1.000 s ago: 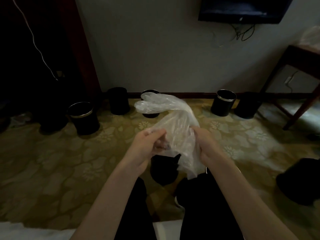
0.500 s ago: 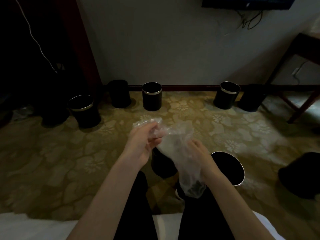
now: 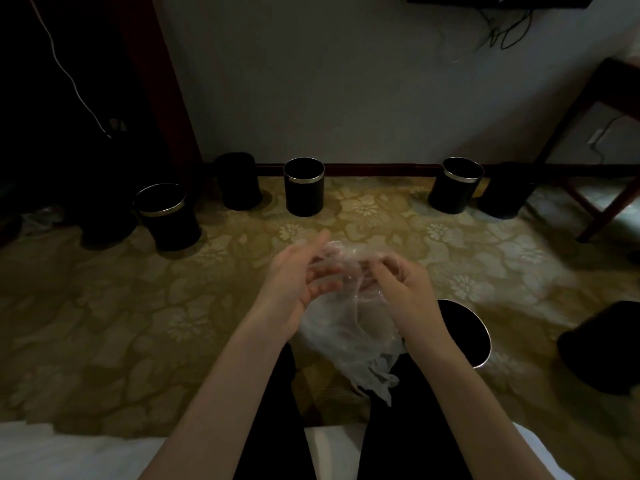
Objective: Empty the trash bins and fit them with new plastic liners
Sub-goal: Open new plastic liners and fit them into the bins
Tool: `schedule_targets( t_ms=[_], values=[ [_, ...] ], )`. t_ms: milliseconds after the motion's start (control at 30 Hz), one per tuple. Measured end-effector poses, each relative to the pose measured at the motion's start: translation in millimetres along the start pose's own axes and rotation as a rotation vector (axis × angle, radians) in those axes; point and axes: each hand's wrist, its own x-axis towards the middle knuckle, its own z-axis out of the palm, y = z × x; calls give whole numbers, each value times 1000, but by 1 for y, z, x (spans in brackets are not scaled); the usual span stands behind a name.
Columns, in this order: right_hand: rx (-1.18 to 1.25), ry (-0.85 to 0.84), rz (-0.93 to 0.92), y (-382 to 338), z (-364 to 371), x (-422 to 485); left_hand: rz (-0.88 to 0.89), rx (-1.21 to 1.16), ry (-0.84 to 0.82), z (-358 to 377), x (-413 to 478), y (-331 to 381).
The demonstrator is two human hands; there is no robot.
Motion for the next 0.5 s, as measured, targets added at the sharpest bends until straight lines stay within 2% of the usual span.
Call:
schedule_targets(
  t_ms=[67,167,367,500],
  values=[
    [30,-3,22,2,2,2,62,187,-62,0,-6,-8],
    [79,-25,34,1,7,5,158,405,-44,0,-11,-22],
    [113,-61,11,-8,6,11,219,504,2,-11,2,-32],
    [97,-15,-14,-8,-11,16,289,562,108,-41,10,-31]
  ],
)
